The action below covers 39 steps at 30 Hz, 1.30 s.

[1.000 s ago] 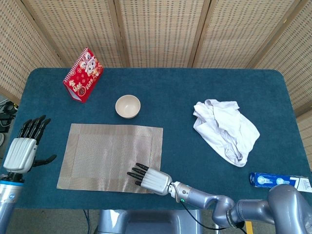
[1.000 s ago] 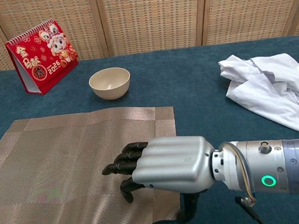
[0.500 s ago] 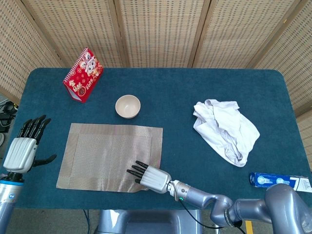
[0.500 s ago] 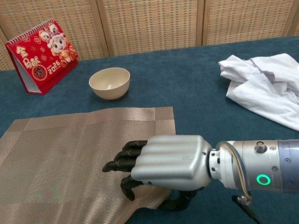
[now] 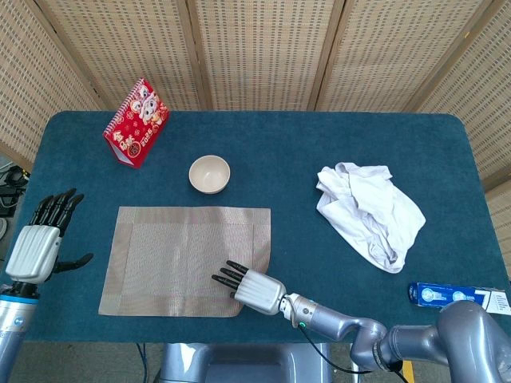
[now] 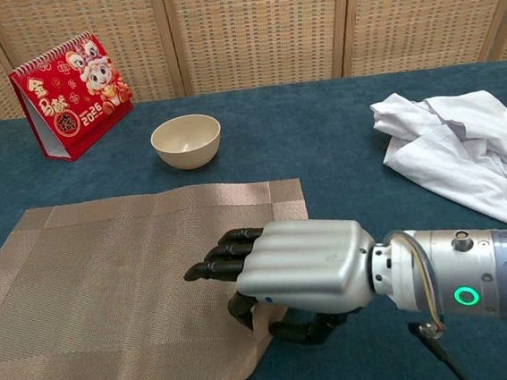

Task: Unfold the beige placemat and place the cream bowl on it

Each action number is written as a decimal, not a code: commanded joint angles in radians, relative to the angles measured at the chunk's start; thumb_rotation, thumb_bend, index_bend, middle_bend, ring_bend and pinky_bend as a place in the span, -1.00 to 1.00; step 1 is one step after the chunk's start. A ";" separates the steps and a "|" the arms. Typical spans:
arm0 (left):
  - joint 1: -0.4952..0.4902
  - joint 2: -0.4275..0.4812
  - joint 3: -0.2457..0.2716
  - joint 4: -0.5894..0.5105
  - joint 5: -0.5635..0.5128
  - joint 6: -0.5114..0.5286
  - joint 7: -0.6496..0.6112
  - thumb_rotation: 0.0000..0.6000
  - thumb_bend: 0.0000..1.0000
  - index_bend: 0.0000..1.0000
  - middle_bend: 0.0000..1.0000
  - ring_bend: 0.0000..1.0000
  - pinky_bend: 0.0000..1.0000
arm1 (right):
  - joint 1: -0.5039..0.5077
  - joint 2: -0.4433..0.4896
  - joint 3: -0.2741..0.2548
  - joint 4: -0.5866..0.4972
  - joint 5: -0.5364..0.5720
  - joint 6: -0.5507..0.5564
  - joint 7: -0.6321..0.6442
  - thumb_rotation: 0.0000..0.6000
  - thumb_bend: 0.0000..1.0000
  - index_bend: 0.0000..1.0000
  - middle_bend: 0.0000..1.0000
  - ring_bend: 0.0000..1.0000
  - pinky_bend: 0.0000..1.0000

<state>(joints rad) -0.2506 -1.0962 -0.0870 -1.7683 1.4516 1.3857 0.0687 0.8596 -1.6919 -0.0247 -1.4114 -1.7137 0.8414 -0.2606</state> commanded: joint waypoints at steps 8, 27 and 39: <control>0.002 0.002 0.008 -0.005 0.018 0.000 -0.004 1.00 -1.00 -1.00 -1.00 -1.00 -1.00 | -0.063 0.138 -0.070 -0.051 -0.035 0.100 0.002 1.00 0.38 0.38 -1.00 -1.00 -1.00; -0.001 -0.011 0.020 -0.025 0.050 -0.002 0.034 1.00 -1.00 -1.00 -1.00 -1.00 -1.00 | -0.245 0.266 -0.174 -0.121 -0.066 0.269 -0.066 1.00 0.41 0.40 -1.00 -1.00 -1.00; -0.004 -0.011 0.016 -0.019 0.034 -0.014 0.032 1.00 -1.00 -1.00 -1.00 -1.00 -1.00 | -0.197 0.242 -0.175 -0.140 -0.118 0.161 -0.091 1.00 0.41 0.39 -1.00 -1.00 -1.00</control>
<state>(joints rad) -0.2545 -1.1079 -0.0704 -1.7888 1.4871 1.3736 0.1026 0.6508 -1.4493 -0.1981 -1.5499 -1.8187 1.0156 -0.3539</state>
